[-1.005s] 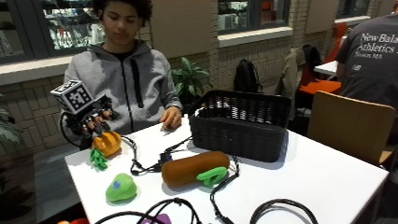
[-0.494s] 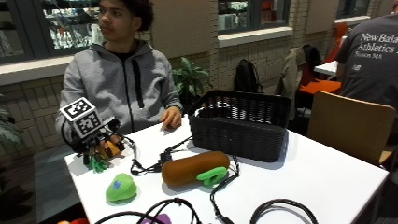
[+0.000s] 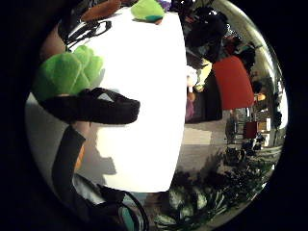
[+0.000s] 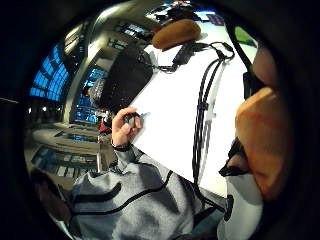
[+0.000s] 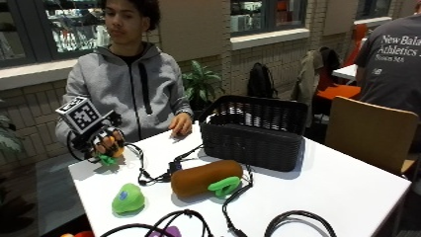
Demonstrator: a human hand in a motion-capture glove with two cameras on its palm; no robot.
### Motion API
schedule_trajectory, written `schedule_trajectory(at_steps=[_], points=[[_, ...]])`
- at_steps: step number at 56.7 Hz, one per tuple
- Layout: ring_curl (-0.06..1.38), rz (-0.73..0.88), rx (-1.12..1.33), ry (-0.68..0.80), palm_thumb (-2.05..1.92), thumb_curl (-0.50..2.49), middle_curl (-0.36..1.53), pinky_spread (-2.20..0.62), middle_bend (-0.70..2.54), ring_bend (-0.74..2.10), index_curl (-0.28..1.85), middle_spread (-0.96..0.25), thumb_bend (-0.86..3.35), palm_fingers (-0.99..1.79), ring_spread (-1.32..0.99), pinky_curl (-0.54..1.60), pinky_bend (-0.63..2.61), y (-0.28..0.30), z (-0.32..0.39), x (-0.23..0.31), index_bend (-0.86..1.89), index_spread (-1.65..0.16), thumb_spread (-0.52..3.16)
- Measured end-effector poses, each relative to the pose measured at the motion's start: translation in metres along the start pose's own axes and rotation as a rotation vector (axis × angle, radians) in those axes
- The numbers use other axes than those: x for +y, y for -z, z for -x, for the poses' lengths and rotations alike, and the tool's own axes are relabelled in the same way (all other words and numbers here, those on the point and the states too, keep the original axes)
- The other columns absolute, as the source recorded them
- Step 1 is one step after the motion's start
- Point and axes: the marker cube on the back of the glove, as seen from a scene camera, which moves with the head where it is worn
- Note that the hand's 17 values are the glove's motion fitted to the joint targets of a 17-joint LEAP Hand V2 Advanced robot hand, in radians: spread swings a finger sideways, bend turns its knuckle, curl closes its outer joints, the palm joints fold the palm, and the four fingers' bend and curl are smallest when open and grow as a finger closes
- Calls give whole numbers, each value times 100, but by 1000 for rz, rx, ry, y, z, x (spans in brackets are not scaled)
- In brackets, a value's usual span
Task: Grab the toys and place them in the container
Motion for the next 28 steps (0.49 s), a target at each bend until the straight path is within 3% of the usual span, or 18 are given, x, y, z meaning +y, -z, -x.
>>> schedule_trajectory(at_steps=[12,28], points=[[39,-41,-11,32,75,65,51,-38,43,90,50,-22,22,82,-34,44,88,28,11,-3,33,-21,92],[46,-67,13,188,79,76,67,-40,50,97,64,-29,18,77,-39,48,96,54,57,-30,41,-20,73]])
